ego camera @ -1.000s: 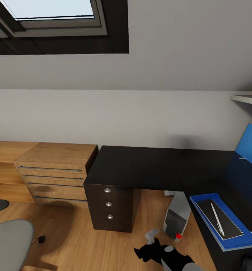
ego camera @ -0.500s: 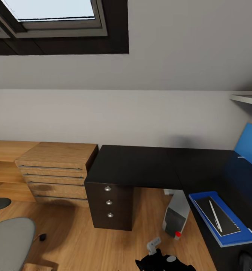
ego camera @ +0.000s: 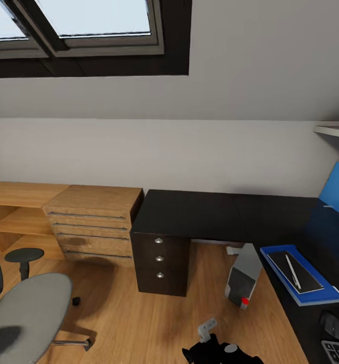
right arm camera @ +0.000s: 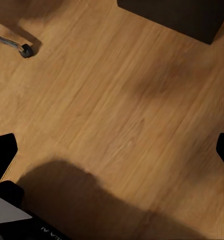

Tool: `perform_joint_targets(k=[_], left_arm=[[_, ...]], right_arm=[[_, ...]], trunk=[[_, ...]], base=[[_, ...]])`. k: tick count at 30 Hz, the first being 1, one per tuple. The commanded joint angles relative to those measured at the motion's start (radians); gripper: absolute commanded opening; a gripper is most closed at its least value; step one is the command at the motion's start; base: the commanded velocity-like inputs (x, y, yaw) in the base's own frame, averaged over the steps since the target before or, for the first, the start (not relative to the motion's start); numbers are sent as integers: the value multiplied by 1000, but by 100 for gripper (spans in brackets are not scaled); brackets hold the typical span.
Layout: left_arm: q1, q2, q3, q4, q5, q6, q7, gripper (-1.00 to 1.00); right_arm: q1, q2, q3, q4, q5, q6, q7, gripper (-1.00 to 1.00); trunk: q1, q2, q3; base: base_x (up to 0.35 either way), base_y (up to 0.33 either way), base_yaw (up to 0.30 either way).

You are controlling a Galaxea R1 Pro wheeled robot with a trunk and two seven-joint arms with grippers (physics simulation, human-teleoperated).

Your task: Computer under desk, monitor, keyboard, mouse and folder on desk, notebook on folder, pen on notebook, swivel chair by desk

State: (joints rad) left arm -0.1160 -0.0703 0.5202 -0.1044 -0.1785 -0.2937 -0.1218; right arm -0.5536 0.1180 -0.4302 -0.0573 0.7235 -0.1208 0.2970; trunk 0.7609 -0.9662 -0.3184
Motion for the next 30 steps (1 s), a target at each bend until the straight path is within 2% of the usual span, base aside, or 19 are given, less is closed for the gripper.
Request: perform_joint_targets(k=[1, 6, 16, 21, 25, 30], left_arm=[[-1, 0, 9, 0, -9, -2, -3, 100], [-1, 0, 9, 0, -9, -2, -1, 100], [-1, 0, 10, 0, -9, -2, 0, 100], [-1, 2, 12, 0, -7, -3, 1, 100], [-1, 3, 12, 0, -7, -4, 1, 100], [-1, 4, 11, -1, -6, -2, 1, 100]], right_arm=[[0, 0, -8, 0, 8, -15, 4, 100], [1, 0, -8, 3, 8, -81, 3, 100], [3, 2, -8, 6, 8, -100, 2, 100], [6, 4, -8, 36, 7, -155, 1, 100], [6, 3, -9, 44, 5, -185, -19, 100], [6, 7, -10, 48, -1, -194, -93, 100]], trunk=[[0, -1, -2], [0, -1, -4], [0, -1, -10], [0, -1, -12], [0, -1, -13], [0, -1, -13]], base=[[-175, 141, 227], [-74, 50, 250], [-3, 2, 261], [0, 0, 267], [0, 0, 274], [0, 0, 278]])
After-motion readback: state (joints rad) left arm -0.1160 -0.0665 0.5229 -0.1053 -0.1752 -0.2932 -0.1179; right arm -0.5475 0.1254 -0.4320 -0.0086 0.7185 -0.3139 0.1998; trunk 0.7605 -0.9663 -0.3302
